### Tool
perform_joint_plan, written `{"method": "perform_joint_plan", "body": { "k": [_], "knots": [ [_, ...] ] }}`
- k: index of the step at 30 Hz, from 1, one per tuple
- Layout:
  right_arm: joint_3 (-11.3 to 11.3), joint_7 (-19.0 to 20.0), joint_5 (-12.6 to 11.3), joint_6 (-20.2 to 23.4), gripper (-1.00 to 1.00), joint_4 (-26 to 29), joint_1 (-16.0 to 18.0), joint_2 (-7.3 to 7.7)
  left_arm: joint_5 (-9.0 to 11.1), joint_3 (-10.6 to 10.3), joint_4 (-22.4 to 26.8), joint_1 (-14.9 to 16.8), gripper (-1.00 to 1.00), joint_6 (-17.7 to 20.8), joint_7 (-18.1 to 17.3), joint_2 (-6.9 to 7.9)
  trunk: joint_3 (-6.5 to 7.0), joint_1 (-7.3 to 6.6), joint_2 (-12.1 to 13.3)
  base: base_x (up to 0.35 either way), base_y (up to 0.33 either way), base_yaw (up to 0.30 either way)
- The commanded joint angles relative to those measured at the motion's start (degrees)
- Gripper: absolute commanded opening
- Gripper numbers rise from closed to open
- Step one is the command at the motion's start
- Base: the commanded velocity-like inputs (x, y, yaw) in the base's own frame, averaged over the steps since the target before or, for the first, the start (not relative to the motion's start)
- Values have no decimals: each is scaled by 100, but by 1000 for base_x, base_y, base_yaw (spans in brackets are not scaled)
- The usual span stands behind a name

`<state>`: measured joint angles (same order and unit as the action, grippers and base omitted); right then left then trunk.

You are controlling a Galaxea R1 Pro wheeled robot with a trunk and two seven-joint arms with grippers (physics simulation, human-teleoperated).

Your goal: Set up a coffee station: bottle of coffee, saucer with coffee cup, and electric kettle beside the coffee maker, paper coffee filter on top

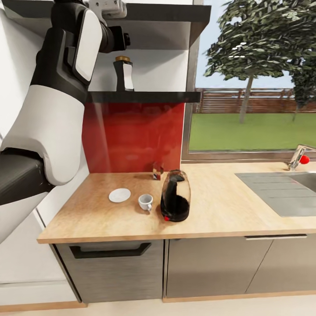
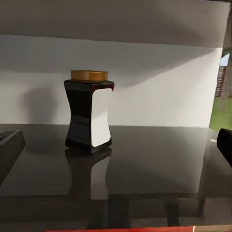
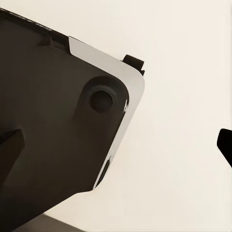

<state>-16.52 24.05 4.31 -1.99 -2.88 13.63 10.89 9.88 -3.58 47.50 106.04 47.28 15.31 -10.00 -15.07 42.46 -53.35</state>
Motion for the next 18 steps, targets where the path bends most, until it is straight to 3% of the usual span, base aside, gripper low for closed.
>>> {"method": "perform_joint_plan", "body": {
  "k": [1,11,18],
  "knots": [
    [9,12,44,-21,100,-11,8,1,58,5,-3,5,100,9,51,0,-8,2,-5,104,0,0],
    [9,12,46,-20,100,-11,8,1,58,47,-18,5,100,-7,51,0,-8,2,-5,30,0,0],
    [9,12,45,-21,100,-11,8,1,58,50,-21,1,100,-8,52,0,118,-152,275,3,0,0]
  ]
}}
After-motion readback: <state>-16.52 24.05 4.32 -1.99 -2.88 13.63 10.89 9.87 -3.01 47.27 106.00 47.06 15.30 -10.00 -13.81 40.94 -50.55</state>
